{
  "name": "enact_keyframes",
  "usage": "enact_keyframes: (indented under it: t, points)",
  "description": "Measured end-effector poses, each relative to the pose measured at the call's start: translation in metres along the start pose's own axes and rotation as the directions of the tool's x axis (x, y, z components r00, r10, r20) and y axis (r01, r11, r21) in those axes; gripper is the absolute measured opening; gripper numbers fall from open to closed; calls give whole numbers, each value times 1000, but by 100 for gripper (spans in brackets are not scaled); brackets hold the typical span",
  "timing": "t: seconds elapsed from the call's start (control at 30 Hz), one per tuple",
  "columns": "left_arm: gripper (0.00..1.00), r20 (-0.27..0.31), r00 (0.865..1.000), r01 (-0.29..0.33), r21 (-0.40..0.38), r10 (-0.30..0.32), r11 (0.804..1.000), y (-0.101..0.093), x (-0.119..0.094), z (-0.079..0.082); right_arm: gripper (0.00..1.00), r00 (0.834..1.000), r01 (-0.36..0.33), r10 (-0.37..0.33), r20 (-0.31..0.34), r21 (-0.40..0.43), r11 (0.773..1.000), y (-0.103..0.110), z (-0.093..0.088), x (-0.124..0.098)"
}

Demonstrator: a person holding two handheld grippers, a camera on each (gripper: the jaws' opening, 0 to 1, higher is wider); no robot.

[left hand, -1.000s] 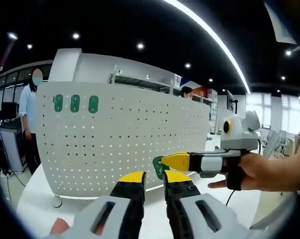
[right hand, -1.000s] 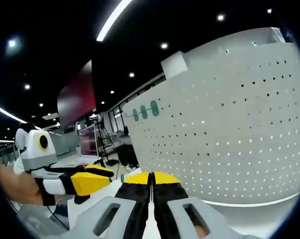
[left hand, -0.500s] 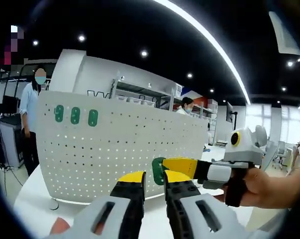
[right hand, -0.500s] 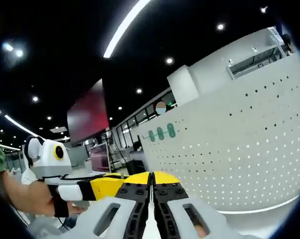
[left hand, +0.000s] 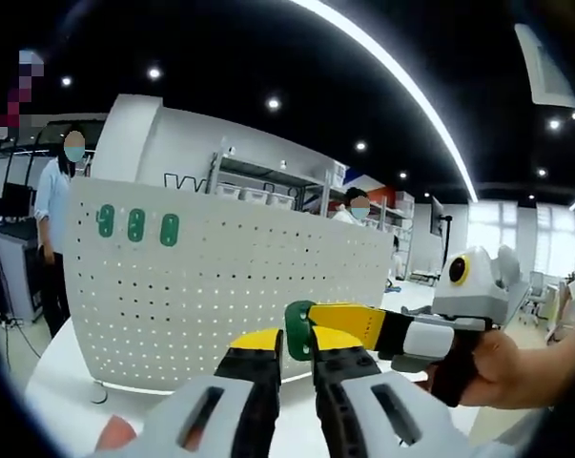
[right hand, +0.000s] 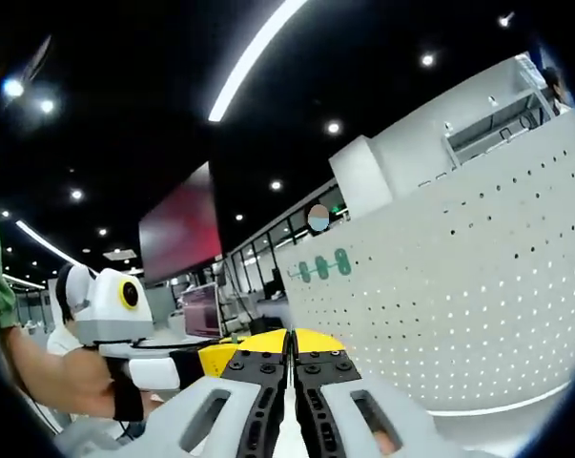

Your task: Insert the hook assembly into the mounting plate slot until the hook locks in place.

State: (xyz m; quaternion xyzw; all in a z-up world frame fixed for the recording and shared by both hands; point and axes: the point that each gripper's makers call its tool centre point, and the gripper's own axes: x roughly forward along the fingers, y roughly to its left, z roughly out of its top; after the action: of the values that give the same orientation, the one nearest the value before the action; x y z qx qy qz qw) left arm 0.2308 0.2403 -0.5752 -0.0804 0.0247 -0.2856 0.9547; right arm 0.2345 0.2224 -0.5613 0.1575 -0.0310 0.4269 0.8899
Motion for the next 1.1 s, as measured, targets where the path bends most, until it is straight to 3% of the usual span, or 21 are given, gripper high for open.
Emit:
enact_keyframes:
  t: [0.77,1.1]
  points:
    - [4,-8,1000,20,14,-20,1000,-5,0,-1,0,1000,-18,18,-6,5,1000,4,0,-1]
    - [4,-15,1000,21,21,-21,1000,-5,-2,-2,0,999,-26,25,-32,-45,999,8,-1,-1]
